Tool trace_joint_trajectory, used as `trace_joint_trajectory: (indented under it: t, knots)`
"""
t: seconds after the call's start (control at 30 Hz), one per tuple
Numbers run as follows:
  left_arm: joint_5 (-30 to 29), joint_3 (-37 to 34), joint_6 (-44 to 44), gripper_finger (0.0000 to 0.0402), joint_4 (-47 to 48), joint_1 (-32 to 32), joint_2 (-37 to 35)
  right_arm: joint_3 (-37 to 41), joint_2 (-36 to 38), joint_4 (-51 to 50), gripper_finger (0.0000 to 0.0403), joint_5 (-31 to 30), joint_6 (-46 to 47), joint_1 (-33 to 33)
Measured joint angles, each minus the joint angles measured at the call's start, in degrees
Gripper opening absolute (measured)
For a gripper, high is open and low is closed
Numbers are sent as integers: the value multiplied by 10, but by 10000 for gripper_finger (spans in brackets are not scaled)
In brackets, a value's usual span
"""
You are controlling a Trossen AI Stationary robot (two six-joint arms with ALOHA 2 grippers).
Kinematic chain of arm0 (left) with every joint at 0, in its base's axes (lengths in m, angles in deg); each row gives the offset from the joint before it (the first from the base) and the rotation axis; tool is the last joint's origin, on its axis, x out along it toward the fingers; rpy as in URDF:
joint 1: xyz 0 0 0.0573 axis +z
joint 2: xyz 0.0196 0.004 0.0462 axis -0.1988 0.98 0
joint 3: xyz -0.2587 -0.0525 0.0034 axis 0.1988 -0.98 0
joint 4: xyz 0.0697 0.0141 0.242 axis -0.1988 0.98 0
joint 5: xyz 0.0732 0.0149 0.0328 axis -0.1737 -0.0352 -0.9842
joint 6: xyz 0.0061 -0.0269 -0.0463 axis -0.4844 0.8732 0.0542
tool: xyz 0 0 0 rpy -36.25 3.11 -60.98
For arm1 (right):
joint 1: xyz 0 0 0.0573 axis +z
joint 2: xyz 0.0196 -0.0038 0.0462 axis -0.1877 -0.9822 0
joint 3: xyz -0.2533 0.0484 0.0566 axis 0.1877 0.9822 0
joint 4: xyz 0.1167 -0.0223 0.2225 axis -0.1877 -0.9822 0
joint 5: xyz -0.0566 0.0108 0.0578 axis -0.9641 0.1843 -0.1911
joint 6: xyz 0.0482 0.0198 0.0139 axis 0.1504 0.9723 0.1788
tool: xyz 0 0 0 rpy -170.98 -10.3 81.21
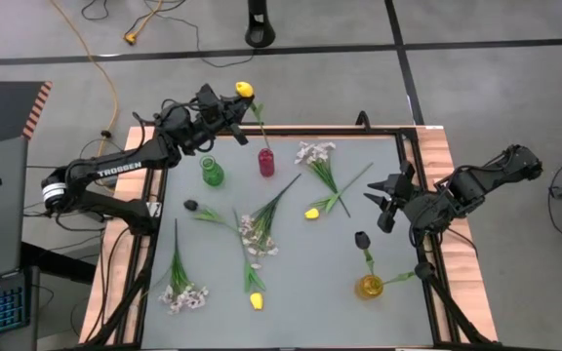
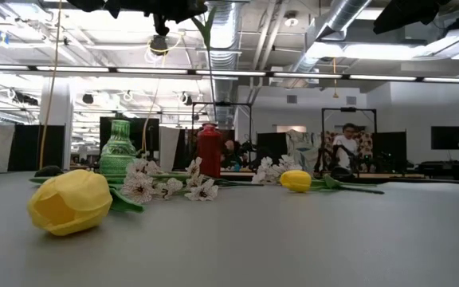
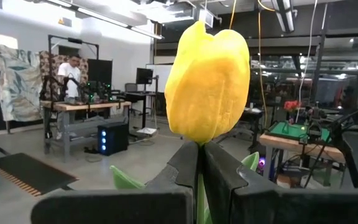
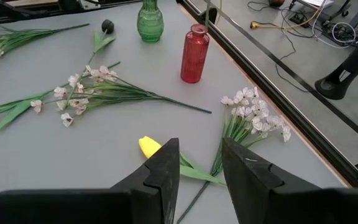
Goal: Sort flowers into vase by color
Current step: Put the top left yellow tulip into the red vase
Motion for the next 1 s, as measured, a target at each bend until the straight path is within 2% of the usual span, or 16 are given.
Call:
trace_joint_trajectory:
  t: [0.77,1.0]
  knots:
    - [0,0,-1,0,5,0,0,0,0,0,146,0,0,0]
    - [-1,0,-3,0,39,0,-20,0,0,-1,146,0,0,0]
